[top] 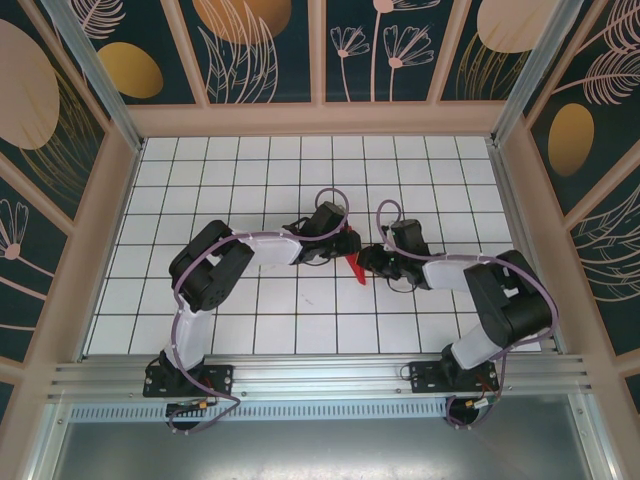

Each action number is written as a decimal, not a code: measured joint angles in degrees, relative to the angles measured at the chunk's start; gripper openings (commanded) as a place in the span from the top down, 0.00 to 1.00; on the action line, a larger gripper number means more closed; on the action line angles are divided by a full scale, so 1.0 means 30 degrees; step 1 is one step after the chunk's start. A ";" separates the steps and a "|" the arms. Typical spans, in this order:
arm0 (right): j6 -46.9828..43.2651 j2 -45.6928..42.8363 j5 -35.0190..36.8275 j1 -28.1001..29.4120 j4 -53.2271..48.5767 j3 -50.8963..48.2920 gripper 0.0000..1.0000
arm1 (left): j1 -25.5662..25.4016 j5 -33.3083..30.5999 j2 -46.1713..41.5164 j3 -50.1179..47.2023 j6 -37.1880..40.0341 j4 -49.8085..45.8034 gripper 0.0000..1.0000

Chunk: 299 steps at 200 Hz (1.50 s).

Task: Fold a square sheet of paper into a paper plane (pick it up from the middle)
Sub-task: Fold the wing for the fifth time at the center of the table.

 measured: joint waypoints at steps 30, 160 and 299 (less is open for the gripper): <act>0.0146 -0.2113 -0.0138 0.0000 0.0051 -0.0372 0.83 | -0.0007 0.0007 0.0051 0.0007 0.0022 0.0007 0.61; 0.0860 0.0029 -0.2499 0.0168 0.0408 0.0197 0.93 | 0.0044 0.0007 0.0102 0.0007 0.0066 0.0022 0.61; 0.0372 0.1297 -0.1049 0.0109 -0.0321 0.0182 0.93 | 0.0080 0.0066 0.0124 0.0153 0.0197 -0.0138 0.61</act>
